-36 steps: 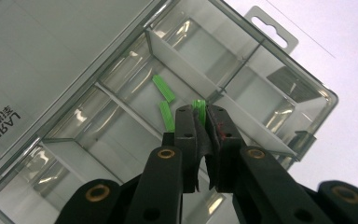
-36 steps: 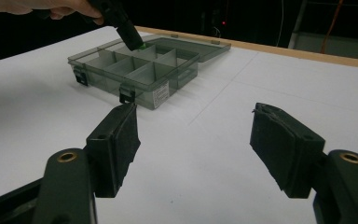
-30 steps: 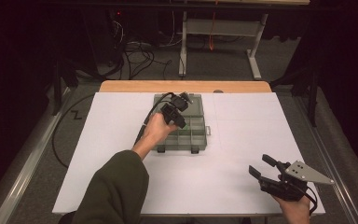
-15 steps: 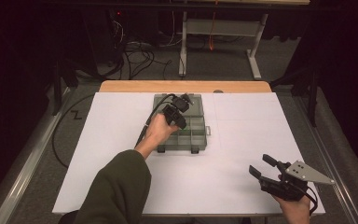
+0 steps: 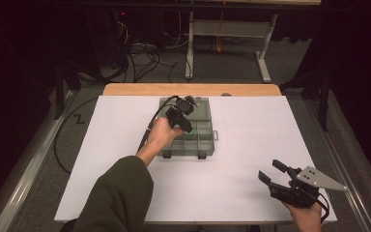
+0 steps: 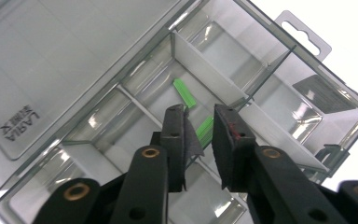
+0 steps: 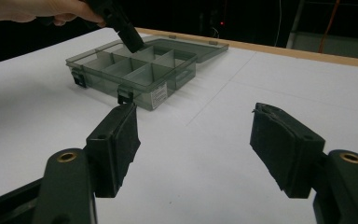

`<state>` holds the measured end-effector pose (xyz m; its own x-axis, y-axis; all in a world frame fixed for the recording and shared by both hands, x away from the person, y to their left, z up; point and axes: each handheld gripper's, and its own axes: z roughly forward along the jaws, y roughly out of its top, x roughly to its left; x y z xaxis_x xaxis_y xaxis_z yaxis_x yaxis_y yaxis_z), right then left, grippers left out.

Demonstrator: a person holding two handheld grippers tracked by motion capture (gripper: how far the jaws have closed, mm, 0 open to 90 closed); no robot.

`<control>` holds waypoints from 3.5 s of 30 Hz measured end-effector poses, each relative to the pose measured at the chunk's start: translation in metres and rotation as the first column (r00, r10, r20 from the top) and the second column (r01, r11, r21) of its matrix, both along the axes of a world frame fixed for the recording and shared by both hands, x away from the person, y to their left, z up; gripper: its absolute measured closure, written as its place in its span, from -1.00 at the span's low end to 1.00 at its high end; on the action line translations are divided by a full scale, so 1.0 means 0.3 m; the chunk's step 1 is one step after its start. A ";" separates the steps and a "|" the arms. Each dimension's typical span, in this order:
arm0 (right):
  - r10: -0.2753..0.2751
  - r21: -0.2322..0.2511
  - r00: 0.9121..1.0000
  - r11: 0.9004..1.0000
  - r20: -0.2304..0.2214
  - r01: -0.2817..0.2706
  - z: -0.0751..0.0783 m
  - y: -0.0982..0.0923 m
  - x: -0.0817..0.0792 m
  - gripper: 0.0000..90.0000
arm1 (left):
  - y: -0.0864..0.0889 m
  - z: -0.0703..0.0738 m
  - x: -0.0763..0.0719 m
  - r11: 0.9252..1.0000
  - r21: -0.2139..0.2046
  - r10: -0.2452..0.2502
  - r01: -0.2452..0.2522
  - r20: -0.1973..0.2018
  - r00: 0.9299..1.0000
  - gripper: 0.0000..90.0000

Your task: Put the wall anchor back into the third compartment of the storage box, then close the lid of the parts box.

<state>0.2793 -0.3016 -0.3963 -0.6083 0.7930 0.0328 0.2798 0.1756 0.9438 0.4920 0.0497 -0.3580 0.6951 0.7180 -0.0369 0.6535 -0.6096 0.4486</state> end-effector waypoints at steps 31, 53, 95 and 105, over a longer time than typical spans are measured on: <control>-0.002 -0.002 1.000 1.000 -0.001 0.002 0.001 0.007 0.004 -0.24 | 0.087 0.024 -0.157 1.000 -0.018 -0.011 0.012 0.058 0.998 0.08; 0.005 0.000 1.000 1.000 -0.001 -0.005 0.000 0.010 0.010 -0.24 | 0.205 0.020 -0.267 0.998 -0.063 0.033 -0.026 0.114 0.993 0.00; 0.014 -0.001 1.000 1.000 -0.009 -0.014 -0.004 0.020 0.020 -0.24 | 0.437 -0.071 -0.500 0.966 -0.224 0.174 -0.132 0.178 0.969 -0.06; 0.014 -0.006 1.000 1.000 -0.012 -0.015 -0.006 0.023 0.024 -0.25 | 0.469 -0.082 -0.513 0.955 -0.253 0.204 -0.157 0.172 0.964 -0.08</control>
